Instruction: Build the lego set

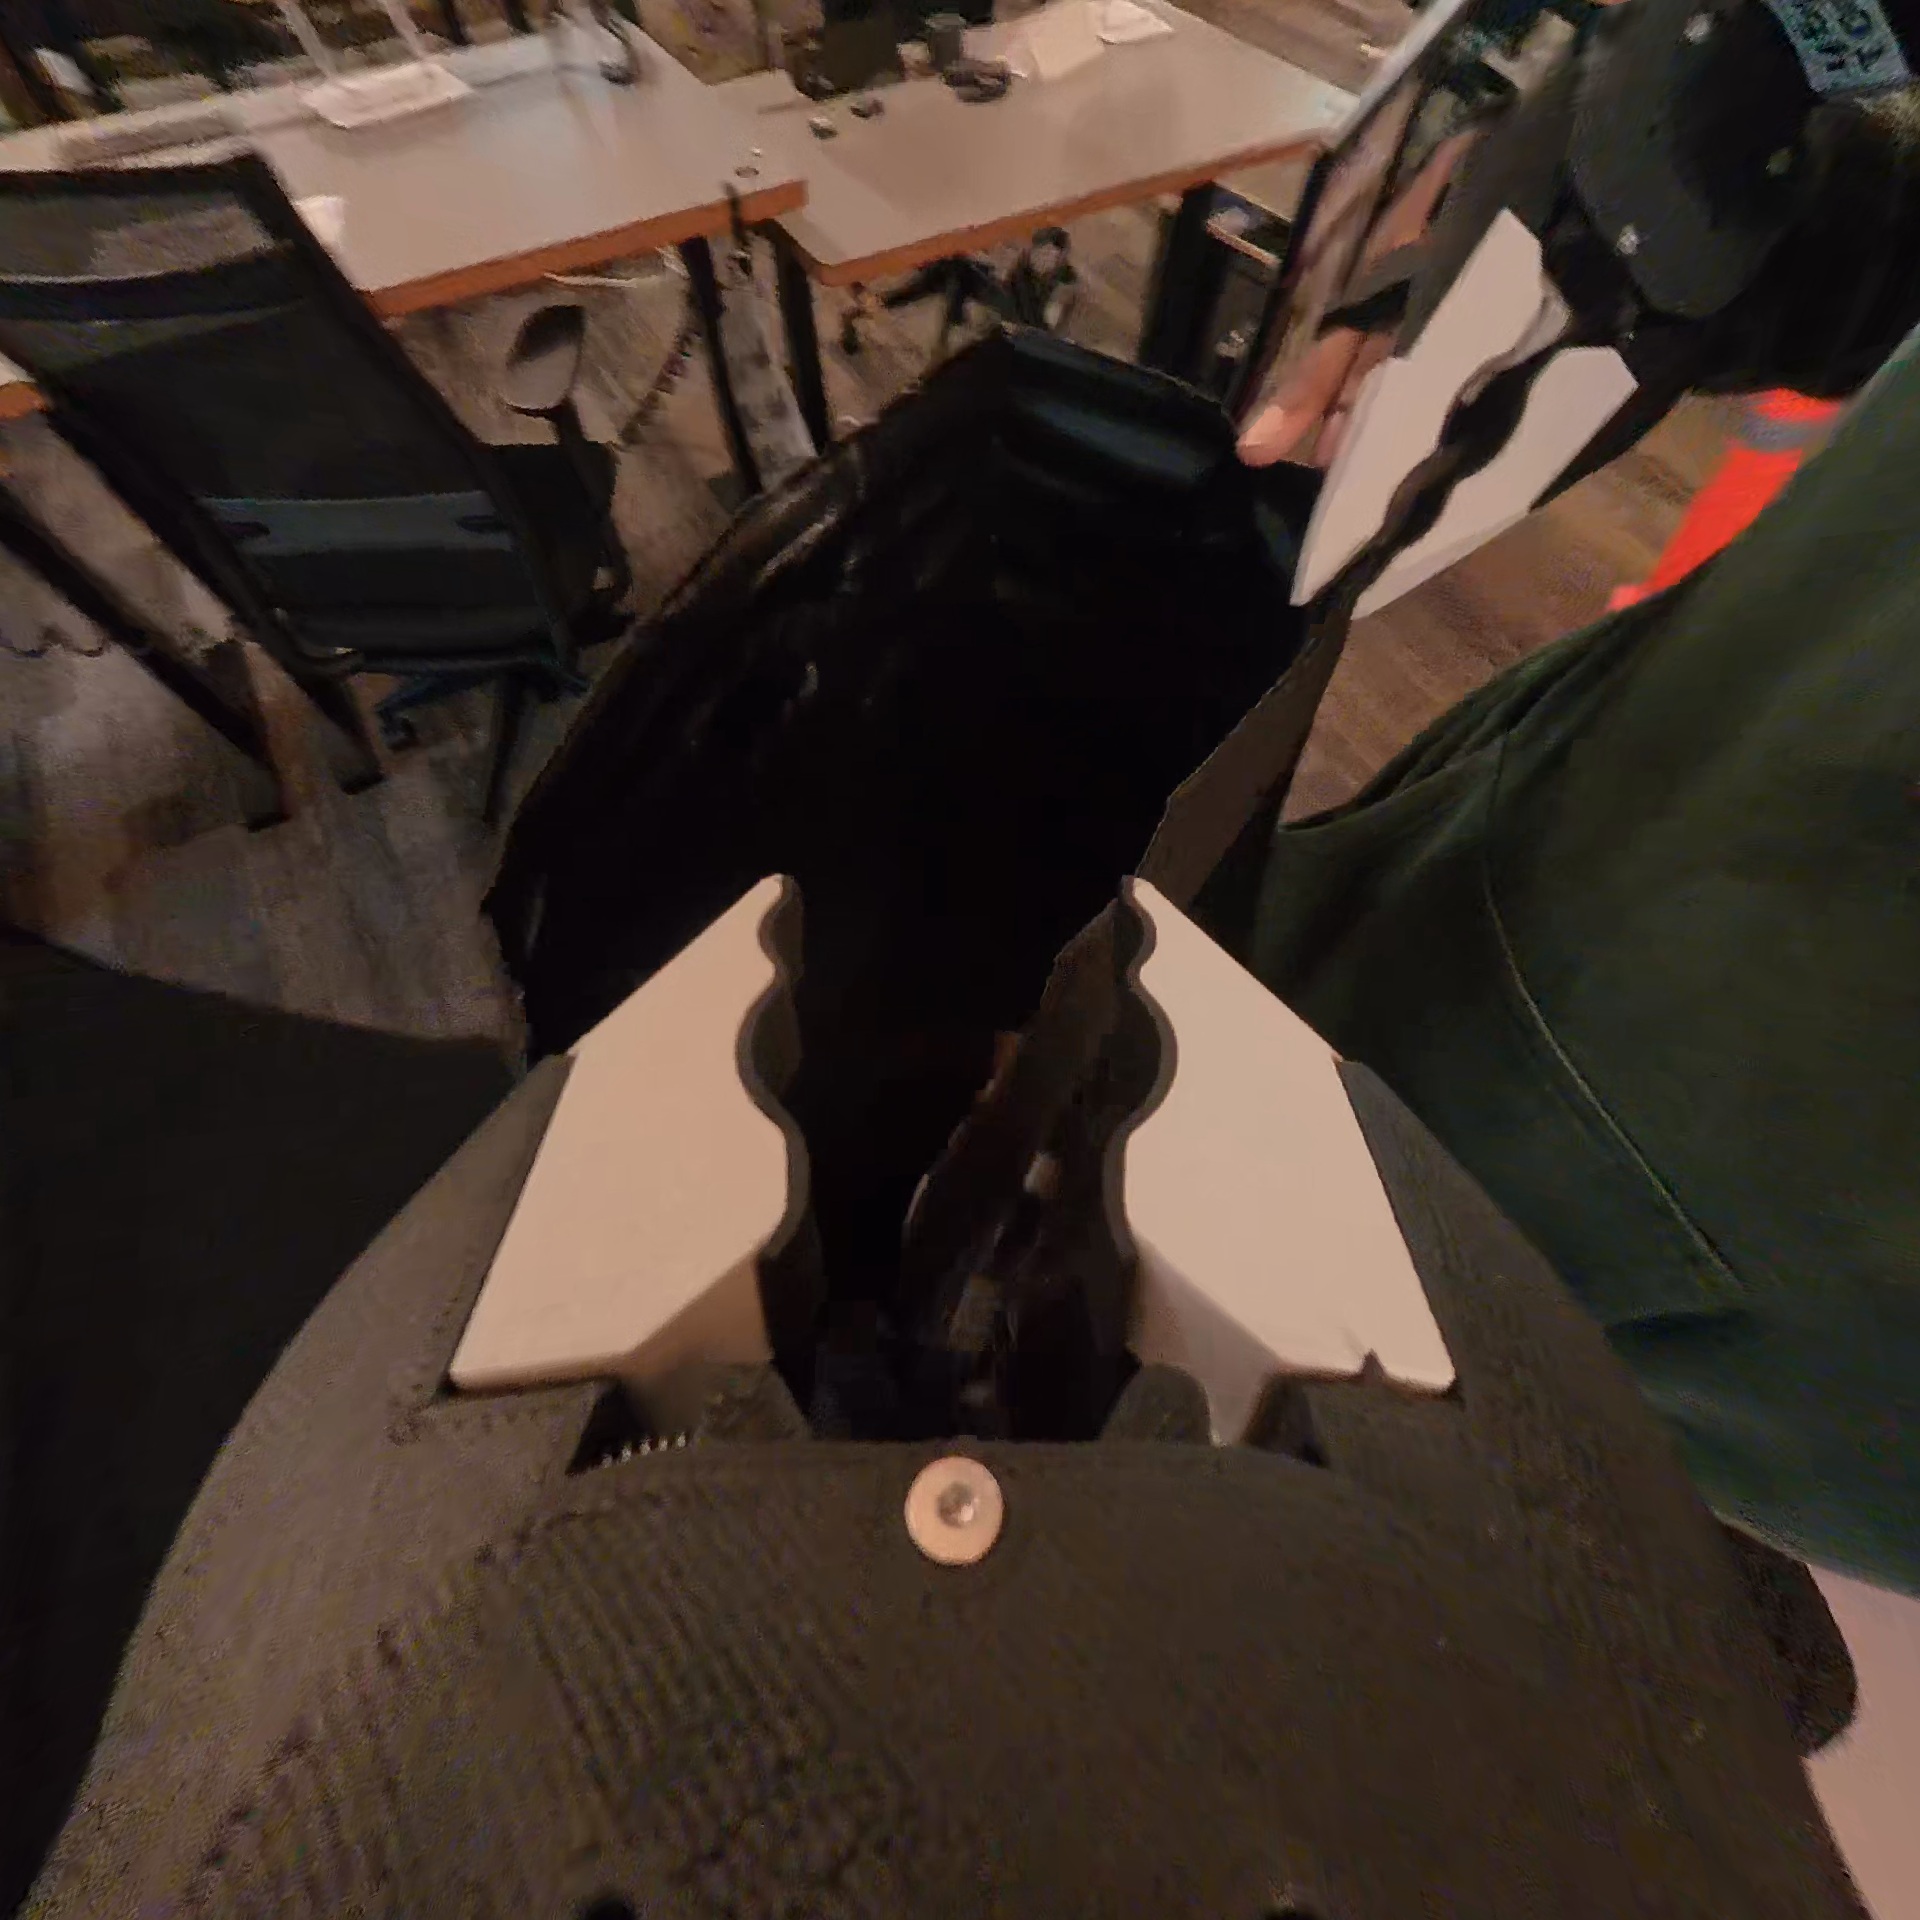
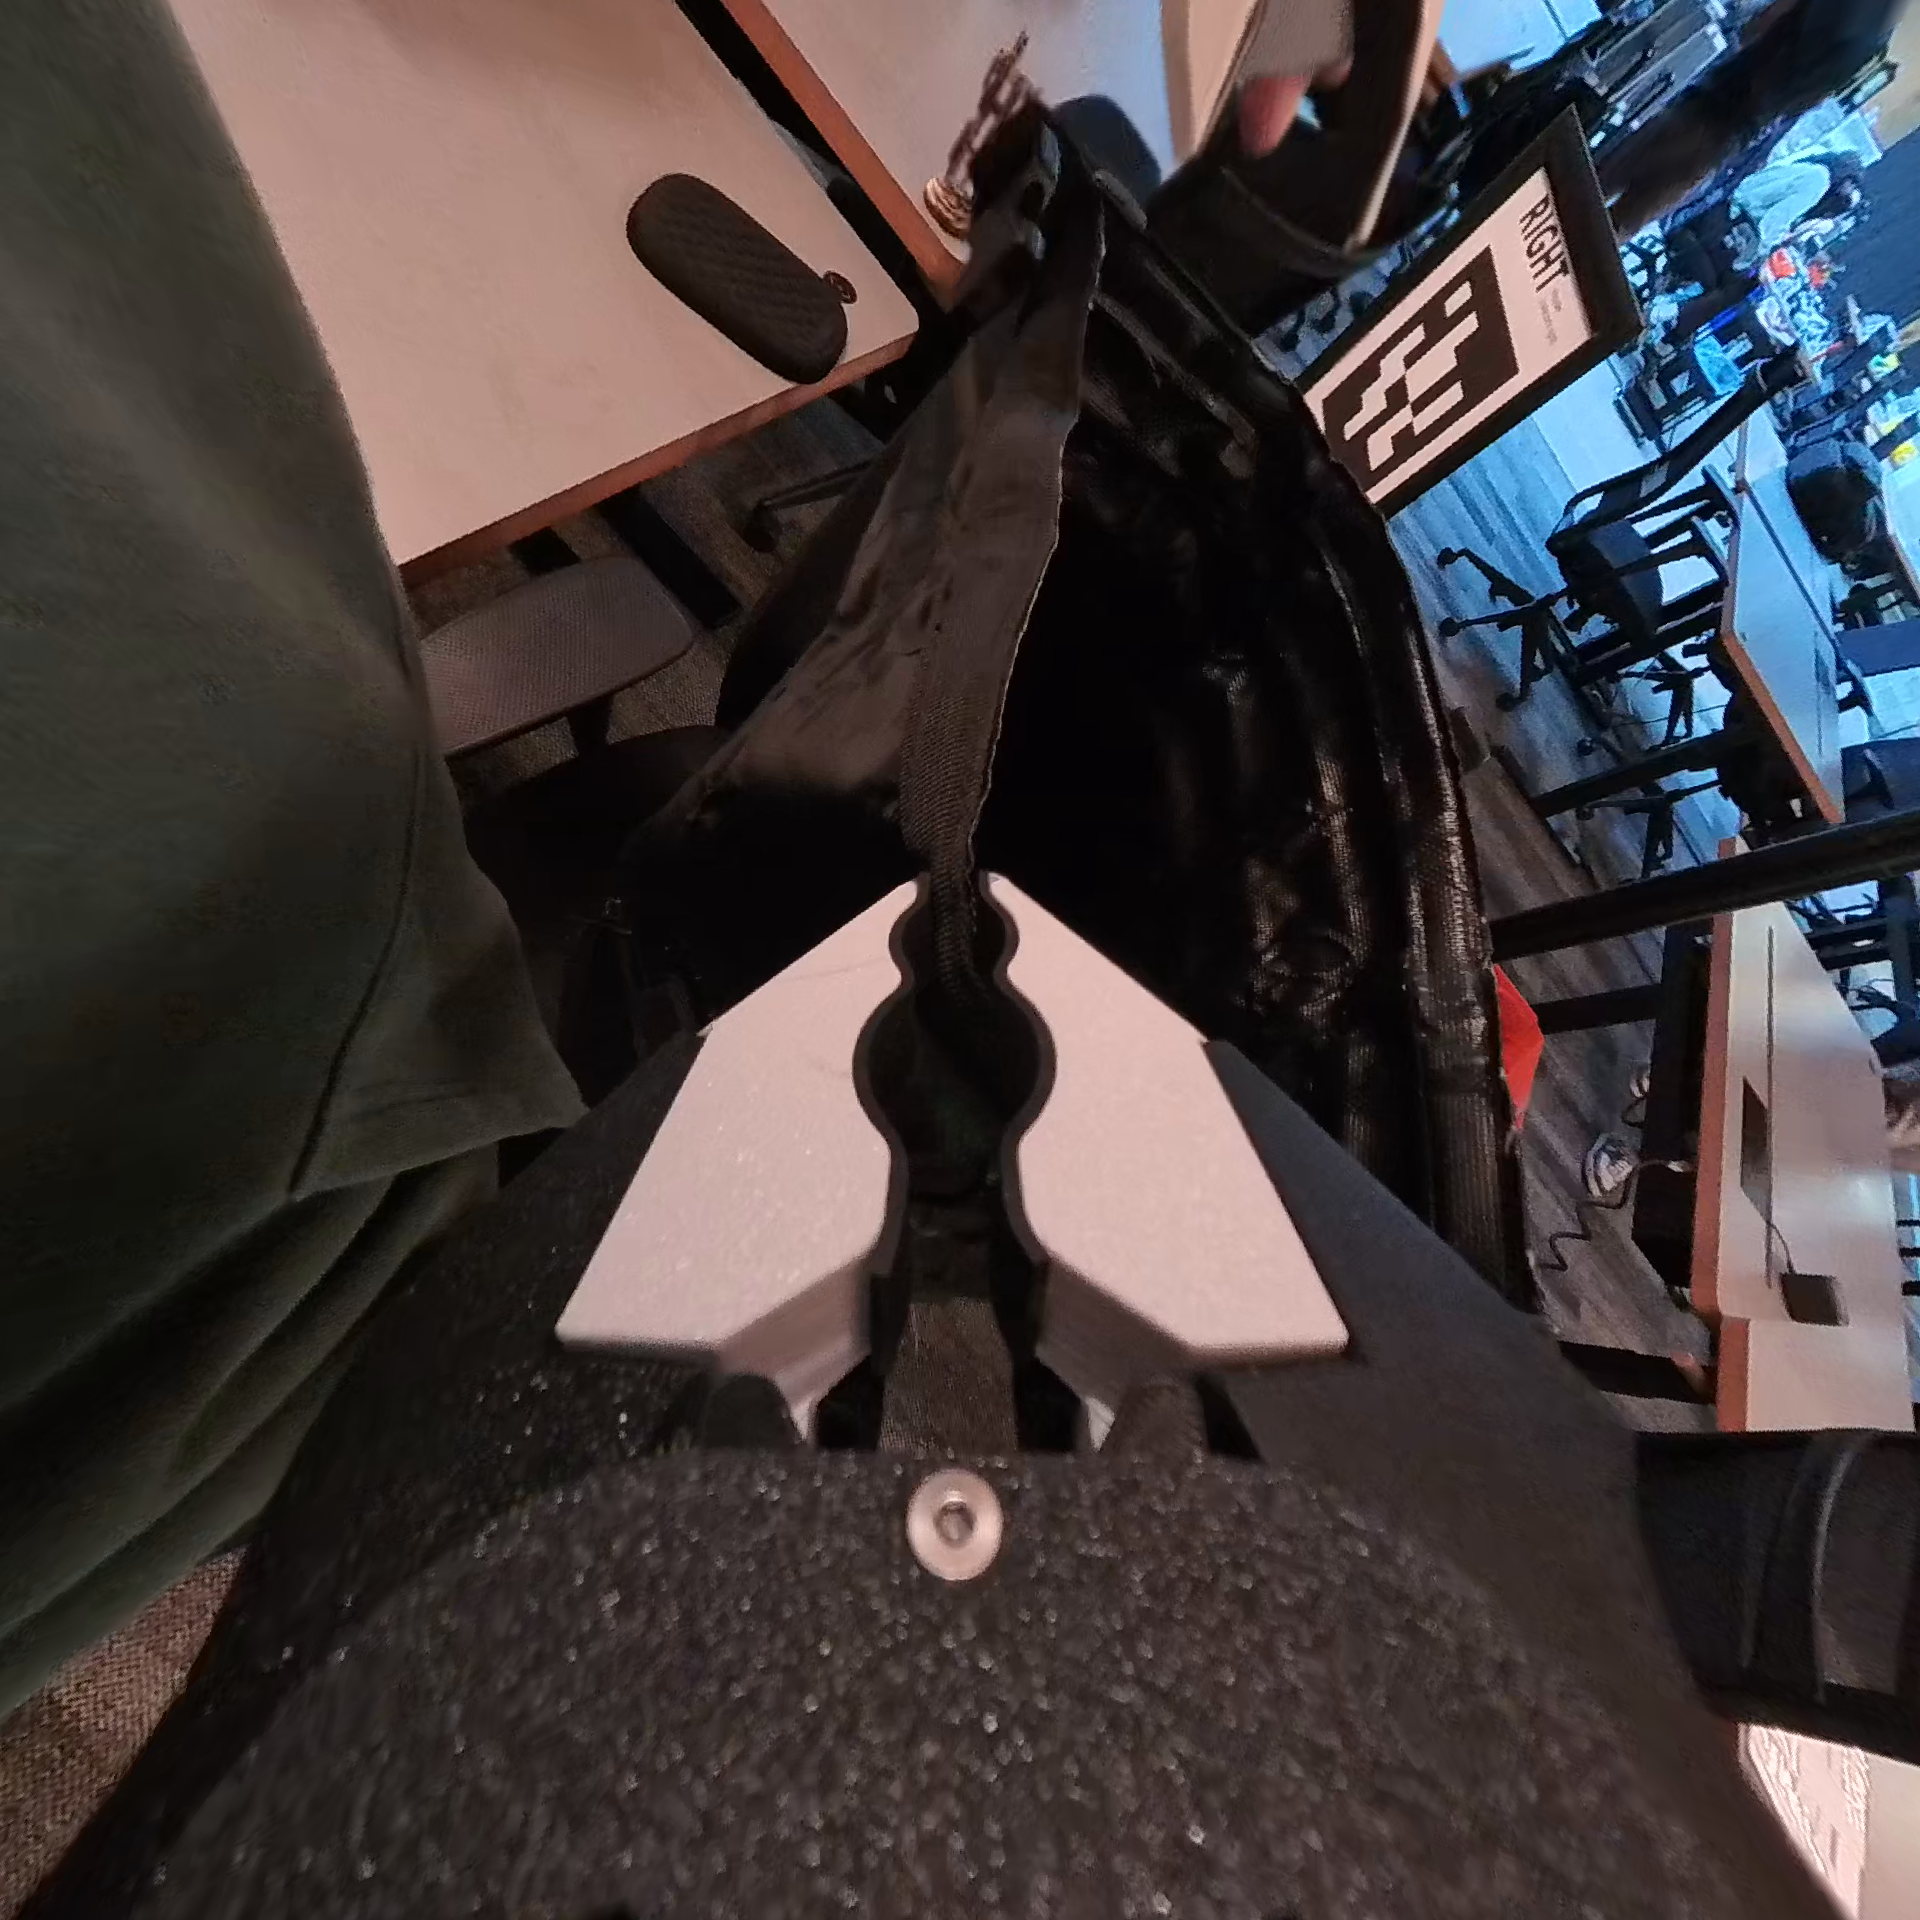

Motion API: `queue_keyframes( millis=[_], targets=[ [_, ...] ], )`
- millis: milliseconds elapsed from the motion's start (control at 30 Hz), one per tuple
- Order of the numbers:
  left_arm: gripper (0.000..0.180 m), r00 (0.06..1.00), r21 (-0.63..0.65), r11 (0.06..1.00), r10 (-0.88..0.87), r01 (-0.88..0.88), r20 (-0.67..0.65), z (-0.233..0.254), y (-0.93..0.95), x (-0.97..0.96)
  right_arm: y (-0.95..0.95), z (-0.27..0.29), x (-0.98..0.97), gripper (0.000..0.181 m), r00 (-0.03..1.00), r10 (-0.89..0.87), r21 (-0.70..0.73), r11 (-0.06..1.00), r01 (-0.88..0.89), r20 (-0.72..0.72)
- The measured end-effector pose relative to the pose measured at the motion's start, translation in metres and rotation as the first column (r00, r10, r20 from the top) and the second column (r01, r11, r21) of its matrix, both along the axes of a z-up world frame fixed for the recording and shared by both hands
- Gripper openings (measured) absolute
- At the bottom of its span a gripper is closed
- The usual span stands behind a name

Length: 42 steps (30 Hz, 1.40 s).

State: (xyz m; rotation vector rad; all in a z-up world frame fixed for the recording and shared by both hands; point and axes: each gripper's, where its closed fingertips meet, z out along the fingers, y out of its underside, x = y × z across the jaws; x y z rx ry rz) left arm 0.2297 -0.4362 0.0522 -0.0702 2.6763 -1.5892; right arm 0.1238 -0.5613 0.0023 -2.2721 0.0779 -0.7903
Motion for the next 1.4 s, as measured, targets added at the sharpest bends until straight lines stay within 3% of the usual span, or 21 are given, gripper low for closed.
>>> queue_keyframes(
  millis=[33, 167, 233, 300, 400, 533, 600, 667, 800, 967, 1000, 1067, 1233, 1400],
  targets=[
    [0.059, 0.998, -0.032, 0.998, 0.054, -0.054, 0.011, 0.004, 0.011, 0.004, 0.000, 0.000, -0.002, 0.005, 1.000, 0.008, -0.007, 1.000, -0.008, -0.003],
    [0.067, 0.950, -0.027, 0.952, 0.306, -0.304, 0.066, -0.014, 0.068, 0.024, 0.000, -0.003, -0.014, 0.006, 0.998, 0.042, -0.022, 0.999, -0.043, -0.043],
    [0.072, 0.931, -0.034, 0.930, 0.364, -0.365, -0.035, -0.039, 0.083, 0.021, 0.000, -0.004, -0.020, 0.006, 0.995, 0.050, -0.009, 0.999, -0.051, -0.082],
    [0.073, 0.914, -0.120, 0.911, 0.378, -0.395, -0.144, -0.056, 0.082, 0.017, 0.000, -0.004, -0.022, 0.007, 0.991, 0.040, 0.029, 0.999, -0.036, -0.124],
    [0.055, 0.911, -0.294, 0.868, 0.342, -0.400, -0.231, -0.053, 0.072, 0.011, -0.003, 0.001, -0.018, 0.009, 0.983, 0.018, 0.124, 0.992, 0.005, -0.183],
    [0.059, 0.919, -0.340, 0.872, 0.252, -0.352, -0.304, -0.058, 0.056, -0.004, -0.012, 0.014, -0.009, 0.009, 0.974, -0.015, 0.243, 0.967, 0.071, -0.225],
    [0.063, 0.916, -0.351, 0.856, 0.295, -0.380, -0.272, -0.060, 0.051, 0.004, -0.022, 0.021, -0.001, 0.010, 0.971, -0.039, 0.281, 0.954, 0.107, -0.237],
    [0.052, 0.919, -0.332, 0.860, 0.332, -0.387, -0.211, -0.063, 0.046, 0.011, -0.046, 0.030, 0.017, 0.014, 0.973, -0.118, 0.259, 0.951, 0.168, -0.198],
    [0.027, 0.931, -0.263, 0.893, 0.346, -0.366, -0.121, -0.065, 0.047, 0.018, -0.108, 0.061, 0.061, 0.047, 0.964, -0.236, 0.189, 0.948, 0.256, -0.124],
    [0.019, 0.946, -0.245, 0.914, 0.311, -0.325, -0.095, -0.064, 0.064, 0.011, -0.136, 0.025, 0.096, 0.093, 0.955, -0.138, -0.156, 0.983, 0.099, -0.263],
    [0.019, 0.948, -0.236, 0.918, 0.307, -0.319, -0.090, -0.065, 0.070, 0.009, -0.133, 0.012, 0.101, 0.094, 0.950, -0.107, -0.218, 0.975, 0.042, -0.294],
    [0.017, 0.948, -0.225, 0.921, 0.308, -0.319, -0.083, -0.065, 0.080, 0.005, -0.120, -0.011, 0.112, 0.084, 0.940, -0.041, -0.292, 0.954, -0.063, -0.338],
    [0.016, 0.917, -0.185, 0.898, 0.393, -0.399, -0.072, -0.070, 0.114, -0.005, -0.105, -0.023, 0.132, 0.008, 0.920, 0.079, -0.363, 0.903, -0.229, -0.384],
    [0.015, 0.907, -0.183, 0.888, 0.414, -0.421, -0.080, -0.062, 0.106, -0.035, -0.126, -0.020, 0.128, 0.002, 0.866, 0.192, -0.259, 0.905, -0.338, -0.461]
  ],
)
